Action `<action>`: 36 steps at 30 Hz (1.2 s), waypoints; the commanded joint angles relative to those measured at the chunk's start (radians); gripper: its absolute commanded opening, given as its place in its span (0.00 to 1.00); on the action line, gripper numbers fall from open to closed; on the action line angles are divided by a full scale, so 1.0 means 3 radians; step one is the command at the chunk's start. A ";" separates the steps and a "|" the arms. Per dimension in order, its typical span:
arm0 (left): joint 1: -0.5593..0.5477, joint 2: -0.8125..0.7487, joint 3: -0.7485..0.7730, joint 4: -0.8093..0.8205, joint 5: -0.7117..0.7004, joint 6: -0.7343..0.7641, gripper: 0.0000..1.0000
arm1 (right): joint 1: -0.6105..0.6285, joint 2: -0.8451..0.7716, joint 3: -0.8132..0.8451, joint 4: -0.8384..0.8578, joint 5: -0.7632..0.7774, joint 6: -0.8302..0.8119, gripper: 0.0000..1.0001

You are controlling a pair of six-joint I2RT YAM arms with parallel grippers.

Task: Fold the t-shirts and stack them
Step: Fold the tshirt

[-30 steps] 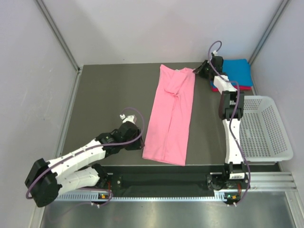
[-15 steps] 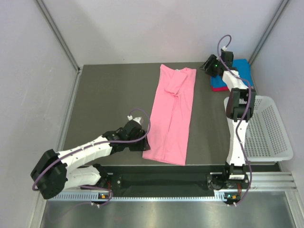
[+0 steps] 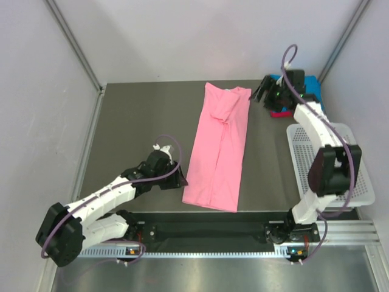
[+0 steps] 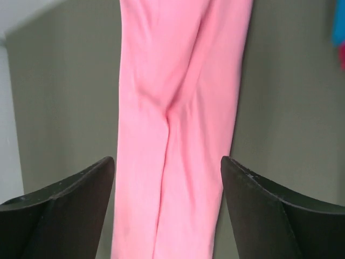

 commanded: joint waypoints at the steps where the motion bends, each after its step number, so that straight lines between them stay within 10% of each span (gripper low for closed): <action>1: 0.0016 0.0042 -0.0060 0.0176 0.0211 0.0083 0.56 | 0.0282 -0.0485 -0.0713 -0.0157 0.0019 -0.0065 0.81; 5: 0.0016 0.0134 -0.0116 0.0242 0.0186 0.0068 0.56 | 0.0615 -0.1139 -0.1373 -0.0141 0.0065 0.0068 1.00; 14: -0.0040 0.0191 -0.0325 0.0426 0.0267 -0.0070 0.48 | 0.0788 -0.2295 -0.2580 0.0294 -0.0232 0.0462 1.00; 26: -0.0132 0.0006 -0.0622 0.0529 0.0298 -0.0147 0.41 | 0.1571 -0.2929 -0.3393 -0.0407 0.0325 0.0763 0.73; 36: -0.0224 -0.0060 -0.0796 0.0708 0.0426 -0.0305 0.10 | 0.2455 -0.3421 -0.3915 -0.0392 0.0704 0.1658 0.63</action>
